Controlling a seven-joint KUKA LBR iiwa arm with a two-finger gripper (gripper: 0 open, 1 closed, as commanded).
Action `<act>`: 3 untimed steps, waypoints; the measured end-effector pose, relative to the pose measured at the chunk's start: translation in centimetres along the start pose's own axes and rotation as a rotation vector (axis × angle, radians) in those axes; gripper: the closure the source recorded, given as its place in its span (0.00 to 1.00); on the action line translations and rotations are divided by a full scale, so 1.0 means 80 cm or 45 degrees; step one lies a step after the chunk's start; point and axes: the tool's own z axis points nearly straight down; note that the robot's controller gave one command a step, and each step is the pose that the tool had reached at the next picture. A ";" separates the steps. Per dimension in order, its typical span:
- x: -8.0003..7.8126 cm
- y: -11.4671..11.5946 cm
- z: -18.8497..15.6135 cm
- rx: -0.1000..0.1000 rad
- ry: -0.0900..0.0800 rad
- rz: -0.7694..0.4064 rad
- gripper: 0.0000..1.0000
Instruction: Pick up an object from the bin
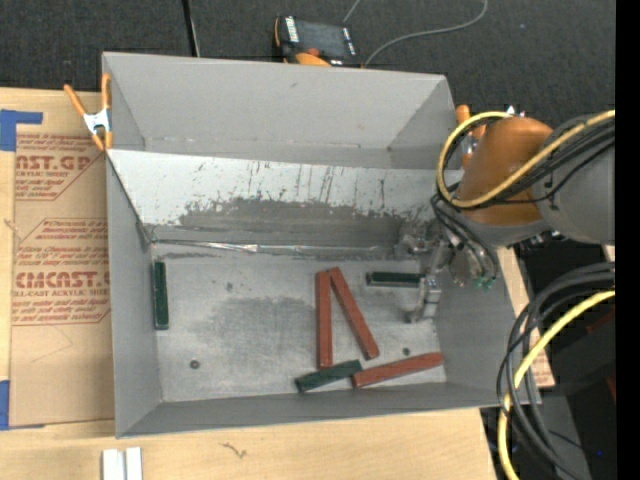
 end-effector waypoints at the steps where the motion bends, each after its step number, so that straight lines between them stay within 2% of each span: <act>1: -0.001 0.000 0.000 0.000 0.000 0.000 0.00; 2: -0.001 0.001 0.000 0.000 0.001 0.000 1.00; 3: -0.002 0.001 -0.030 0.001 -0.003 0.000 1.00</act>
Offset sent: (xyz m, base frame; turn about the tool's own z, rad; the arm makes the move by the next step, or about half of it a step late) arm 0.0000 0.0000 0.0000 0.0000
